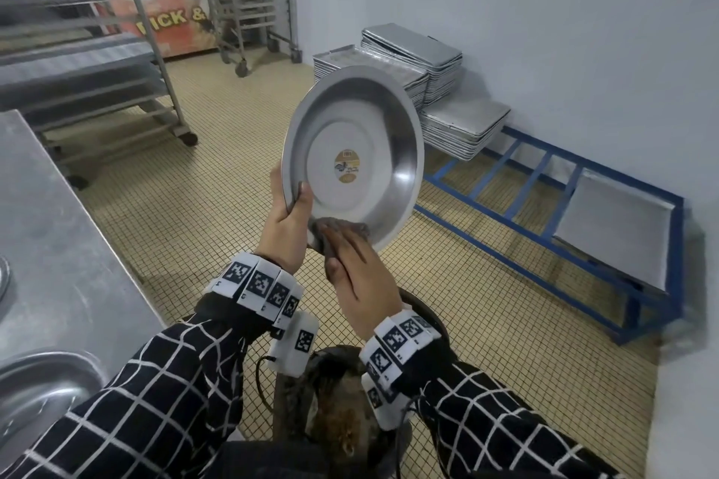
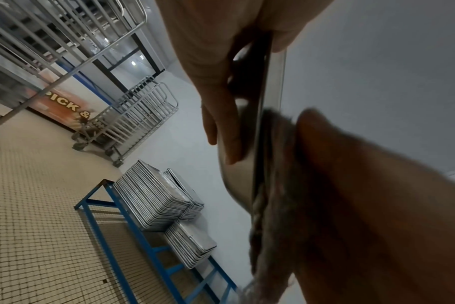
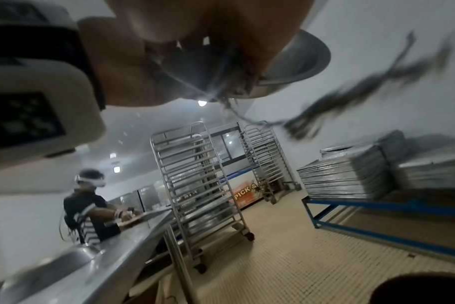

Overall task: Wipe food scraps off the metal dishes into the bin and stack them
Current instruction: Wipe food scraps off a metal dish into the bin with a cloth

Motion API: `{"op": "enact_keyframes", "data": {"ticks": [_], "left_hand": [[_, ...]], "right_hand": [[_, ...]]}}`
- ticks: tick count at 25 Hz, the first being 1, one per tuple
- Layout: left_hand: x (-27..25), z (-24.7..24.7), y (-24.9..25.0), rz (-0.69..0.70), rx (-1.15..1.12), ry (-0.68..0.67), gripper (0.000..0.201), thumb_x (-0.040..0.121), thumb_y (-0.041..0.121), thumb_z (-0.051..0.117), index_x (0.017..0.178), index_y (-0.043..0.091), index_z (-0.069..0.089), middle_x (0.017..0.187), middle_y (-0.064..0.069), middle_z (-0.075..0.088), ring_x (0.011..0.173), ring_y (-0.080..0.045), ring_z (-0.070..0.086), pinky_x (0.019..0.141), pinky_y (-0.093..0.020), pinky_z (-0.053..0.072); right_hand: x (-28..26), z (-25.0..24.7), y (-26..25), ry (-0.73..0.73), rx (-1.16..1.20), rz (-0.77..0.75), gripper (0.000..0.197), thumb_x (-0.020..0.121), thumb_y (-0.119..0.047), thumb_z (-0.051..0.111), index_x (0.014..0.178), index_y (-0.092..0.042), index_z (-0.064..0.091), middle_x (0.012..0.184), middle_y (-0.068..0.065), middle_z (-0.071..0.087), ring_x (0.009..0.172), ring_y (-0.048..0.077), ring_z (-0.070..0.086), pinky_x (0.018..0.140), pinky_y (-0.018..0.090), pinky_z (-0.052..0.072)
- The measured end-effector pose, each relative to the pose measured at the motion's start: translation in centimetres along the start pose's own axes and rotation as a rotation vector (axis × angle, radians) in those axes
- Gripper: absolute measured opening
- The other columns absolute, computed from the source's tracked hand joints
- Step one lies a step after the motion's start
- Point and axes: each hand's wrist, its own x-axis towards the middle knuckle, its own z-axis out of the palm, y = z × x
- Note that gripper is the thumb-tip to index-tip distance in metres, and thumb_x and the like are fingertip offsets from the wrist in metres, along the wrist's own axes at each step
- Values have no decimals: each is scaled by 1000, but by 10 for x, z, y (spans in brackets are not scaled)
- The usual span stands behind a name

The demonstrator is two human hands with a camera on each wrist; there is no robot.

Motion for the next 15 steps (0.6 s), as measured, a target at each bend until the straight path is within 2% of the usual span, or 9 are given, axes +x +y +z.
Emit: {"op": "enact_keyframes", "data": {"ticks": [2, 4, 6, 8, 9, 10, 12, 13, 15], "left_hand": [[-1, 1, 2, 7, -8, -1, 51, 102, 24, 38, 149, 25, 16, 118, 6, 55, 99, 3, 58, 68, -1, 43], [-2, 2, 4, 4, 0, -7, 52, 102, 23, 38, 149, 25, 15, 105, 14, 52, 83, 9, 54, 60, 4, 40], [-2, 2, 4, -14, -11, -9, 53, 101, 28, 40, 150, 24, 17, 111, 13, 53, 92, 5, 53, 68, 2, 43], [1, -1, -3, -73, -40, -15, 58, 98, 38, 44, 150, 22, 23, 125, 2, 58, 110, -13, 59, 92, -21, 50], [1, -1, -6, -123, -41, -17, 61, 96, 45, 47, 148, 20, 28, 127, -4, 60, 112, -21, 60, 95, -34, 51], [1, -2, -9, -162, -43, -20, 61, 94, 48, 48, 145, 18, 35, 122, -7, 63, 105, -24, 64, 89, -38, 54], [-2, -2, -11, -200, -85, -20, 44, 97, 42, 46, 131, 14, 48, 103, -9, 69, 85, -24, 69, 68, -35, 58], [-3, -3, -12, -217, -122, -17, 38, 97, 39, 46, 125, 14, 52, 98, -9, 70, 81, -25, 69, 65, -35, 58], [-5, -6, -14, -261, -154, -9, 32, 97, 37, 47, 117, 13, 56, 93, -9, 71, 81, -28, 69, 69, -39, 57]], "right_hand": [[6, 2, 0, 15, 11, 16, 42, 103, -29, 33, 145, -22, 37, 149, -5, 38, 139, 2, 26, 113, 21, 25], [18, 1, 18, 0, -125, 94, 43, 104, -33, 27, 145, -23, 37, 151, -1, 36, 142, 11, 25, 117, 33, 23], [26, -4, 40, -24, -338, 233, 47, 104, -36, 19, 148, -24, 27, 156, 3, 26, 146, 18, 15, 119, 44, 17], [29, -13, 59, 4, -413, 367, 51, 102, -35, 15, 151, -21, 15, 160, 5, 11, 147, 18, 0, 120, 46, 12], [30, -18, 64, 49, -376, 408, 52, 102, -35, 17, 151, -20, 9, 160, 4, 5, 146, 18, -3, 120, 45, 12], [30, -24, 67, 111, -298, 440, 52, 102, -34, 21, 150, -21, 4, 160, 3, -1, 146, 19, -3, 119, 45, 17], [32, -36, 68, 231, -113, 503, 56, 102, -33, 30, 151, -23, 4, 161, 0, -2, 146, 22, 12, 109, 34, 32], [34, -43, 68, 266, -39, 547, 57, 102, -33, 33, 152, -22, 8, 160, 0, 5, 144, 21, 21, 101, 28, 34], [39, -57, 68, 317, 81, 628, 56, 100, -36, 40, 151, -19, 24, 153, 2, 32, 135, 20, 38, 97, 25, 34]]}}
